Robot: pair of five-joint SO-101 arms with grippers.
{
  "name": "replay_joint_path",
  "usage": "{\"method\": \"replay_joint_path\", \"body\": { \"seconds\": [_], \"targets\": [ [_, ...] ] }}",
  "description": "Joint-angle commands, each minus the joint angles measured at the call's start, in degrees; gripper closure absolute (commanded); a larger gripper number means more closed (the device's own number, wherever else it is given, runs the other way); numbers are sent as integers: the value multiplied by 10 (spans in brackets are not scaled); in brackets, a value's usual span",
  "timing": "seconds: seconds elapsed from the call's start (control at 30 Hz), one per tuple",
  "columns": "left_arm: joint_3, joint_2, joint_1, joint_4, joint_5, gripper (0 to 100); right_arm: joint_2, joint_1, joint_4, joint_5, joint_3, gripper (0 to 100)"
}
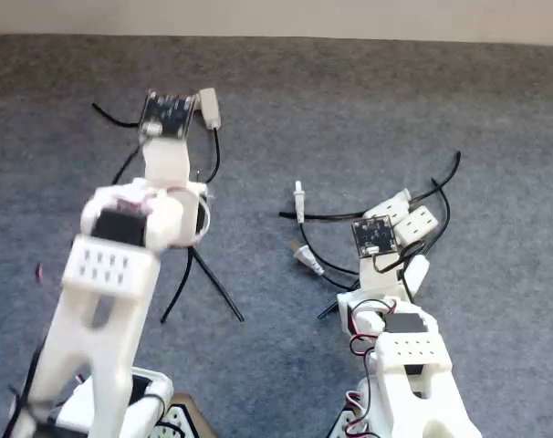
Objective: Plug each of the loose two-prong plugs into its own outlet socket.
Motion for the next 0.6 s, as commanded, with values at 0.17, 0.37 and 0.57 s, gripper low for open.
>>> {"method": "replay_joint_path", "body": {
  "seconds": [0.17, 0.37, 0.57],
  "targets": [
    [308, -317, 52, -248, -1, 994, -6, -10, -12, -4, -4, 991],
    [453, -465, 140, -406, -2, 994, -7, -7, -7, -1, -35, 991],
    [573, -552, 207, -571, -4, 994, -7, 8, 98, -1, -197, 991]
  ]
}}
